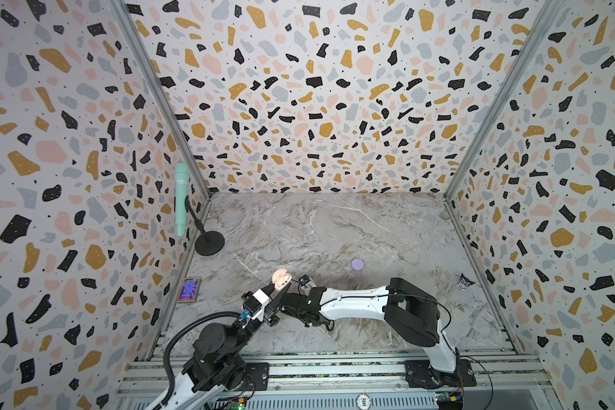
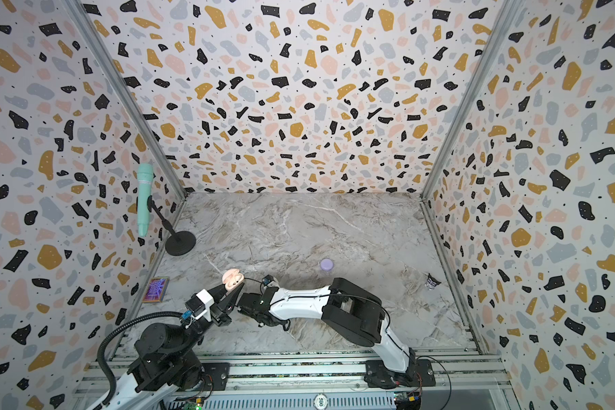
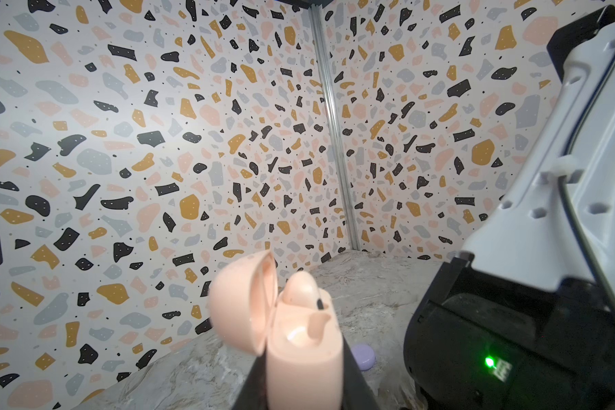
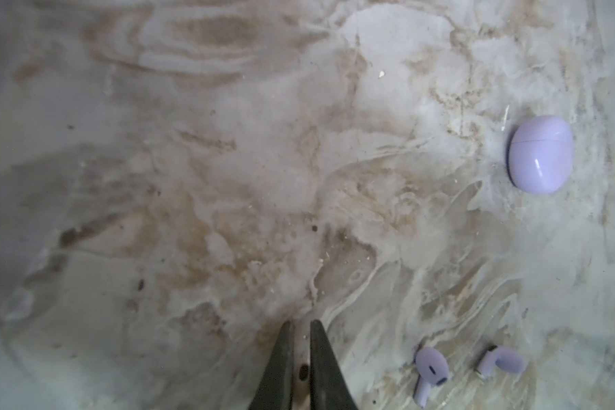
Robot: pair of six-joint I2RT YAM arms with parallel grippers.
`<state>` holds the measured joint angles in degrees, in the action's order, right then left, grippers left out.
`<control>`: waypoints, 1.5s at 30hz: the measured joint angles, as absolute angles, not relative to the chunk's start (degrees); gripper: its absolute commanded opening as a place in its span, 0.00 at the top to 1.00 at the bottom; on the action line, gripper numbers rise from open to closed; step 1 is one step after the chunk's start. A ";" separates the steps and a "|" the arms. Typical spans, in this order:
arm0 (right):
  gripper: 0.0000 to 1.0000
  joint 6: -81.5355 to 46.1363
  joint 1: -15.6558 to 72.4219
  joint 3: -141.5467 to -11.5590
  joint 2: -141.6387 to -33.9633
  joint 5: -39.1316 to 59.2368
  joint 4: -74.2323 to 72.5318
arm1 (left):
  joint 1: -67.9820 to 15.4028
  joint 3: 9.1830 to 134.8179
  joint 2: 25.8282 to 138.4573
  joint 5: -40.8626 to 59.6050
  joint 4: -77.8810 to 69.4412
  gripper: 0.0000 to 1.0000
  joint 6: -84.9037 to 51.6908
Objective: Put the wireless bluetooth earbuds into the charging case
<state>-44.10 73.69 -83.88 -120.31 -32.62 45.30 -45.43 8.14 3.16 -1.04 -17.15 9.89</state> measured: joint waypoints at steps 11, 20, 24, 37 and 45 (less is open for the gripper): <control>0.85 -45.54 75.79 -85.80 -122.32 -35.97 48.21 | -45.43 8.14 3.16 -1.06 -17.15 1.00 9.89; 0.74 -44.86 76.09 -85.80 -122.08 -36.45 48.01 | -45.43 8.14 3.16 -1.08 -17.15 1.00 9.89; 0.68 -44.58 75.94 -85.21 -119.94 -35.11 46.83 | -45.43 8.14 3.16 -1.08 -17.15 1.00 9.87; 0.68 -56.47 67.48 -63.64 -97.06 -15.46 31.40 | -45.43 8.14 2.63 -1.19 -17.10 1.00 9.89; 0.69 -68.18 67.46 -53.76 -92.79 -6.81 22.39 | -45.43 8.14 2.61 -1.17 -17.06 1.00 9.89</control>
<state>-68.18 67.46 -53.76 -92.79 -6.81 22.39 -45.43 8.14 2.61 -1.17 -17.06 9.89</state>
